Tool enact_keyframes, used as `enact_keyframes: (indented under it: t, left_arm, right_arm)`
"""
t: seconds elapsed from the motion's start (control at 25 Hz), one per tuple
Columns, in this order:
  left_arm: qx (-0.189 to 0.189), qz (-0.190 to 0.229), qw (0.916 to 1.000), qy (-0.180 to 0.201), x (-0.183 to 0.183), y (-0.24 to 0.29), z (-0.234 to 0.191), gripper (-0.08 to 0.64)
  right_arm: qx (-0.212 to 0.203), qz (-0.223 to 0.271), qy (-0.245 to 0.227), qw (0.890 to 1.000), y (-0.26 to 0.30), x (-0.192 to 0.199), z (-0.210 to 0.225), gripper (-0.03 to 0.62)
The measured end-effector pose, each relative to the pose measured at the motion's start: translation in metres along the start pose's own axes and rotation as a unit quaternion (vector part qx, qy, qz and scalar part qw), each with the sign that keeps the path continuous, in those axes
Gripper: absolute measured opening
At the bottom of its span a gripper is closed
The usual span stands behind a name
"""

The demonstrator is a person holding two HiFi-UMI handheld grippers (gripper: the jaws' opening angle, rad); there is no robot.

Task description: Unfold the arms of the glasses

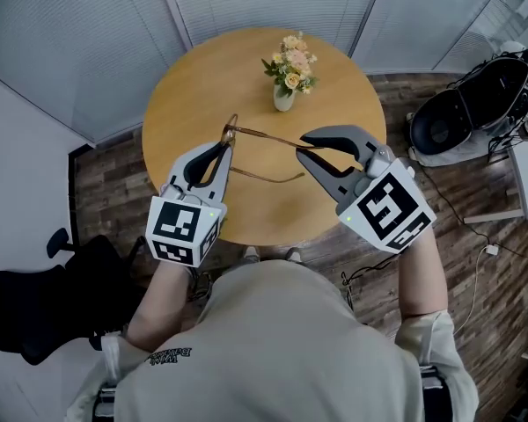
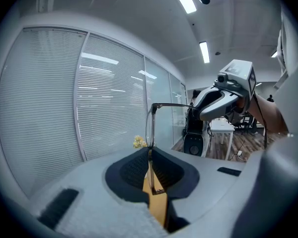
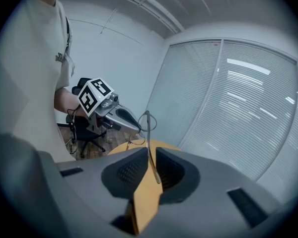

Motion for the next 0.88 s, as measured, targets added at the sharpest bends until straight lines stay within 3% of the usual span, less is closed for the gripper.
enact_keyframes:
  t: [0.2, 0.48, 0.6, 0.72, 0.88]
  left_arm:
    - [-0.007, -0.003, 1.0, 0.002, -0.004, 0.002, -0.005, 0.038]
    - [-0.017, 0.022, 0.9996, 0.003, -0.024, -0.003, -0.01, 0.038]
    - [-0.023, 0.039, 0.999, 0.005, -0.035, -0.01, -0.016, 0.038]
    - [-0.036, 0.062, 0.9974, 0.01, -0.054, -0.028, -0.008, 0.038]
    - [-0.05, 0.082, 0.9953, 0.014, -0.086, -0.021, 0.015, 0.038]
  right_arm:
    - [-0.012, 0.007, 0.018, 1.0, 0.0, 0.002, 0.0, 0.049]
    - [0.018, 0.065, 0.053, 0.996, -0.022, -0.003, 0.011, 0.06]
    - [0.034, 0.123, 0.075, 0.989, -0.04, -0.014, 0.012, 0.061]
    - [0.074, 0.154, 0.09, 0.981, -0.075, -0.021, 0.01, 0.061]
    - [0.13, 0.198, 0.129, 0.963, -0.12, 0.005, 0.037, 0.06]
Point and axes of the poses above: the fingertips, and each gripper's own axes: y forward along the fingers, z to its right, x out of its underside, the point moved 9 cm from there along -y, backward along the fingers, and after that the axes turned 8 degrees about -z, right-handed, at the moved point
